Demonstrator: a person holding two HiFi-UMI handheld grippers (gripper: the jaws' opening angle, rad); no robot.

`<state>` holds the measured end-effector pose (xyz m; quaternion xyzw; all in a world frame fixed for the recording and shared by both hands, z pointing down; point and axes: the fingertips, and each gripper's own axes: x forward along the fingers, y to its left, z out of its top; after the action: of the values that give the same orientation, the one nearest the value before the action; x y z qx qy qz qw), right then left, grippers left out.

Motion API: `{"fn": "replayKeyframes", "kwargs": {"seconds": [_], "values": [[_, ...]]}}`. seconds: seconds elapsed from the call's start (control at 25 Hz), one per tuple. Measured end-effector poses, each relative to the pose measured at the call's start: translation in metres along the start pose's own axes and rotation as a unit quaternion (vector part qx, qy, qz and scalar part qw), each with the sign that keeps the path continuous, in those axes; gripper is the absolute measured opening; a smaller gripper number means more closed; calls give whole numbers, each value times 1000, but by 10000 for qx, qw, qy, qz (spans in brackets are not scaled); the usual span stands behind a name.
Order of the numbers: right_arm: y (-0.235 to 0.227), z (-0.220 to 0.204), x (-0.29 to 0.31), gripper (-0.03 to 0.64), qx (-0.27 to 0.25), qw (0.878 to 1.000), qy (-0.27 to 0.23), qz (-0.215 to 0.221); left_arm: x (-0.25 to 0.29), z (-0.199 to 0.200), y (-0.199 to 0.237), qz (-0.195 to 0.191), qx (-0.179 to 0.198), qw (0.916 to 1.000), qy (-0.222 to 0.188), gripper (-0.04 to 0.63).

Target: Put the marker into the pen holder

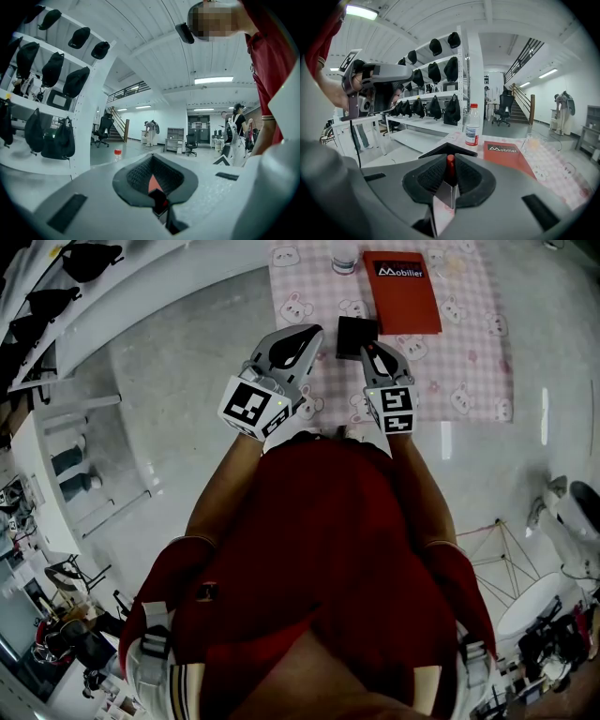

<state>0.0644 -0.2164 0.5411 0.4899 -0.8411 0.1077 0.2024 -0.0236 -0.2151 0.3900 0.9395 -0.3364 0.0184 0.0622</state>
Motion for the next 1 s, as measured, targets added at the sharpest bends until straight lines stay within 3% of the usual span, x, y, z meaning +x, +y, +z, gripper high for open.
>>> {"fn": "replayKeyframes", "kwargs": {"seconds": [0.72, 1.0], "values": [[-1, -5, -10, 92, 47, 10000, 22, -32, 0, -3, -11, -93, 6, 10000, 29, 7], [-2, 8, -21, 98, 48, 9997, -224, -59, 0, -3, -18, -121, 40, 9999, 7, 8]]}}
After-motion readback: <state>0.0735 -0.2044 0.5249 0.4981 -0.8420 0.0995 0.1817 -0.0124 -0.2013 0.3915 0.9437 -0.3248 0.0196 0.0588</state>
